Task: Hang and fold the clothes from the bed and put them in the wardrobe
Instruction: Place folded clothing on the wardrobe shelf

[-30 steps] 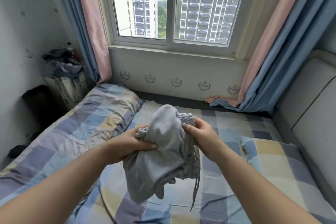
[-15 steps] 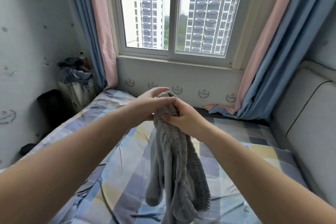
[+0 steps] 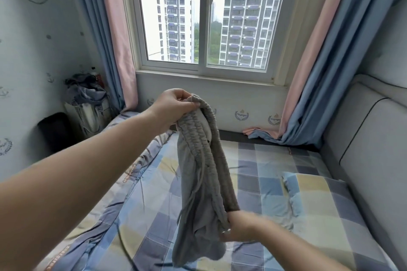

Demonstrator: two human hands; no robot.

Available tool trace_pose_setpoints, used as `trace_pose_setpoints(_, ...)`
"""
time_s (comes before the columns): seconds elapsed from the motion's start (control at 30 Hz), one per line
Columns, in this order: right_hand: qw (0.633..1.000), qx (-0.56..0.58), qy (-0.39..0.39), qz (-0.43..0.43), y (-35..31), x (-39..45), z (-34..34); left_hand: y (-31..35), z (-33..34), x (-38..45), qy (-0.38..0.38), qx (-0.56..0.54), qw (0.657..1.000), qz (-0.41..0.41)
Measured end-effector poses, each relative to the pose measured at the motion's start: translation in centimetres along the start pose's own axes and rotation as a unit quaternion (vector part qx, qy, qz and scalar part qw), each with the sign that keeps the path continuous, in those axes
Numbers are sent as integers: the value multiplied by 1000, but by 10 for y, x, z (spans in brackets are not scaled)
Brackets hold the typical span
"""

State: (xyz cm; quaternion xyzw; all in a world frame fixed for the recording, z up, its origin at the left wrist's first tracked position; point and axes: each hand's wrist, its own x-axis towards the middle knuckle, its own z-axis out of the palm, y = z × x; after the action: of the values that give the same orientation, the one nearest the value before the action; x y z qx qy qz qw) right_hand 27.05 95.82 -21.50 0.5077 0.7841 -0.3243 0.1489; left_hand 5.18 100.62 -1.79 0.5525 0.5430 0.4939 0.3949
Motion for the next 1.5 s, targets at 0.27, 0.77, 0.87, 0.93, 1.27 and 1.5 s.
trace_pose_setpoints(0.27, 978, -33, 204, 25, 50, -1, -50, -37, -77, 20, 100, 386, 915, 63)
trace_pose_setpoints(0.77, 832, -249, 481, -122, 65, -7, -131, -104, -130, 24, 18, 547, 837, 33)
trace_pose_setpoints(0.87, 856, -204, 456, -136, 49, -13, -122, -114, -140, 25, -34, 570, 821, 5)
trace_pose_setpoints(0.93, 878, -154, 436, -126, 36, -21, -114, -117, -152, 24, -58, 585, 809, 2)
trace_pose_setpoints(1.27, 909, -276, 290, 113, -77, -58, -43, -143, -241, -17, -123, 716, 669, 155)
trace_pose_setpoints(1.5, 927, -189, 278, 164, -140, -83, 21, -161, -285, -61, -81, 537, 812, 214)
